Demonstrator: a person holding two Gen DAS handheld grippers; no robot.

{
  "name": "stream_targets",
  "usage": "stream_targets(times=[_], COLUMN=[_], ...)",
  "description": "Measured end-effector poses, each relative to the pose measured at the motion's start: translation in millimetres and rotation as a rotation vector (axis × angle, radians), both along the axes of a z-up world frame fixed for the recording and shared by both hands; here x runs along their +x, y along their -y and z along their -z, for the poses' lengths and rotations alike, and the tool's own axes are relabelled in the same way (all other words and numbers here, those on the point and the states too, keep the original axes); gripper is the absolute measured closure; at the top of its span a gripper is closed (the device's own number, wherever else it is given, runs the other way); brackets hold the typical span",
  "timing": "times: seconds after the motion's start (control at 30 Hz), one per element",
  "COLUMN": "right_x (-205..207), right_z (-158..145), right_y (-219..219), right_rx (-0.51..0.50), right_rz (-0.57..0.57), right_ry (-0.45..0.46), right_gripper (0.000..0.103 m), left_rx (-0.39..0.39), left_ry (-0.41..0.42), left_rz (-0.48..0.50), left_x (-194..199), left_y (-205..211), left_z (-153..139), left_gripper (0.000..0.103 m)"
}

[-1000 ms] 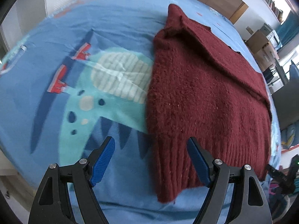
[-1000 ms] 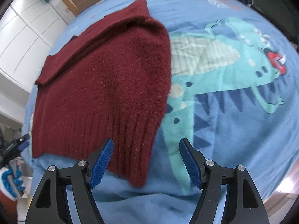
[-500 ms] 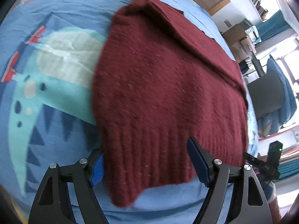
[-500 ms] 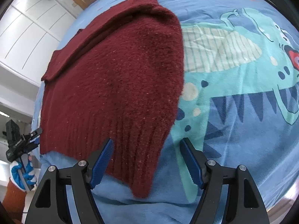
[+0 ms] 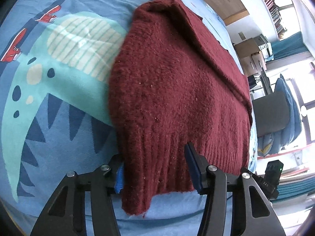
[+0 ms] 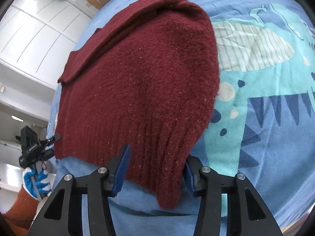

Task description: Fold small clothes

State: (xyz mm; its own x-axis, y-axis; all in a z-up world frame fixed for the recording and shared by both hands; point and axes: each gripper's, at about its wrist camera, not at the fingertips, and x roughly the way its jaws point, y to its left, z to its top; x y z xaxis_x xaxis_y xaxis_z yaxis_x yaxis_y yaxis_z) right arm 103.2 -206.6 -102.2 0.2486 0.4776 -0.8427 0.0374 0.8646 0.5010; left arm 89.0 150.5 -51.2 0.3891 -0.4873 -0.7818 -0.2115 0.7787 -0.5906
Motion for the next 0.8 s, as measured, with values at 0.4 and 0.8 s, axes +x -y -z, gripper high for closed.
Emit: stream_targets(times=[0.4,0.8], right_x=[8.4,32.5], right_z=[-2.7,-47.7], right_y=[-12.7,-9.2], right_rx=[0.008,0.081], right_rz=[-0.040,-0.012], right_ry=[0.009,0.156], right_gripper=[0.082,0.090], left_rx=[-0.042,-0.067], left_ry=[-0.012,0.140], left_rz=[-0.010,0.011], left_x=[-1.3,12.0], left_y=[-5.2,-27.9], left_z=[2.7,-57.6], left_gripper=[0.076,0.090])
